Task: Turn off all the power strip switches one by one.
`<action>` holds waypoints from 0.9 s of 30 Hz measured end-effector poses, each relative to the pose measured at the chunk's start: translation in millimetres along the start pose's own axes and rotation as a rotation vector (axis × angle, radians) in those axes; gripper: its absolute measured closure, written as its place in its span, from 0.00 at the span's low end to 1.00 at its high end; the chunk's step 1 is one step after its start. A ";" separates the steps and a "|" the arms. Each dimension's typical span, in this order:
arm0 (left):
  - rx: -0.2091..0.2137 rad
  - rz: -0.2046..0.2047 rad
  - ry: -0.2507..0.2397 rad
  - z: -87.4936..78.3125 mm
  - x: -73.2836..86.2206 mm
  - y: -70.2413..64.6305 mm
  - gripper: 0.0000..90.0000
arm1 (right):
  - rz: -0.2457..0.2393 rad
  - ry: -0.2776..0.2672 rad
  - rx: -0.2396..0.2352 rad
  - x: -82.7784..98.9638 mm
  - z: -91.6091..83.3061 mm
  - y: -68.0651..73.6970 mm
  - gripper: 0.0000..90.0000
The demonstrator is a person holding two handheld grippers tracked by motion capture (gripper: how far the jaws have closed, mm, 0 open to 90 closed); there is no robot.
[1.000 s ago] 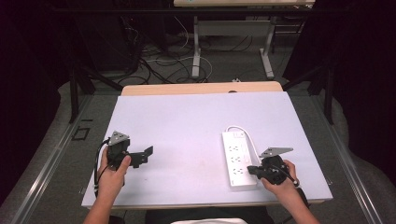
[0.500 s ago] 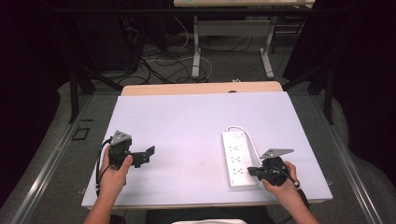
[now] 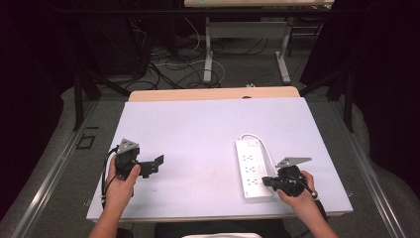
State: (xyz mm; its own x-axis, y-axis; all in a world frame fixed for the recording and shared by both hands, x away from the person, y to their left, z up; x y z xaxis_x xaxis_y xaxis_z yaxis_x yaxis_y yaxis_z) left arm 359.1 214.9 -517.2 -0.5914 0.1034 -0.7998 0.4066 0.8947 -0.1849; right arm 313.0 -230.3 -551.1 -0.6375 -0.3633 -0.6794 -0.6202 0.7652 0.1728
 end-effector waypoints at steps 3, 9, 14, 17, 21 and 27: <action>0.000 -0.002 -0.003 -0.2 -0.1 0.1 0.01 | 0.000 -0.005 0.004 -2.1 -2.1 0.5 1.00; 0.000 -0.005 0.001 -0.6 -0.2 0.5 0.01 | -0.017 -0.013 0.020 -8.3 -4.0 -0.8 0.97; -0.001 -0.005 0.002 -0.6 -0.1 0.8 0.01 | -0.010 -0.029 0.033 -13.8 -5.3 -4.0 0.88; -0.001 -0.005 0.002 -0.8 -0.1 1.0 0.01 | -0.017 -0.051 0.038 -17.5 -5.8 -6.7 0.85; 0.001 -0.008 0.004 -1.5 -0.2 1.6 0.01 | -0.011 -0.062 0.048 -23.3 -8.7 -9.7 0.81; 0.001 -0.006 0.006 -1.5 -0.1 2.1 0.01 | -0.014 -0.095 0.075 -33.0 -12.7 -17.4 0.69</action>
State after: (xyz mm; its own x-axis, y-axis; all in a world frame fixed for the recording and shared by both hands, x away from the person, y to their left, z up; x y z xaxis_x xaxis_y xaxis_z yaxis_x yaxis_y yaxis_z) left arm 358.9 217.4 -516.7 -0.5982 0.1008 -0.7950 0.4035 0.8950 -0.1901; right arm 338.9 -238.3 -522.7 -0.5806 -0.3245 -0.7467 -0.5906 0.7992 0.1119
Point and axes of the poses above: each handheld gripper's, and its own axes: z roughly forward along the jaws, x roughly out of its underside, y roughly to its left, the point moved 3 cm from there along z, roughly forward along the jaws, and after that the axes turned 2 degrees about -z, right-handed, at the moved point
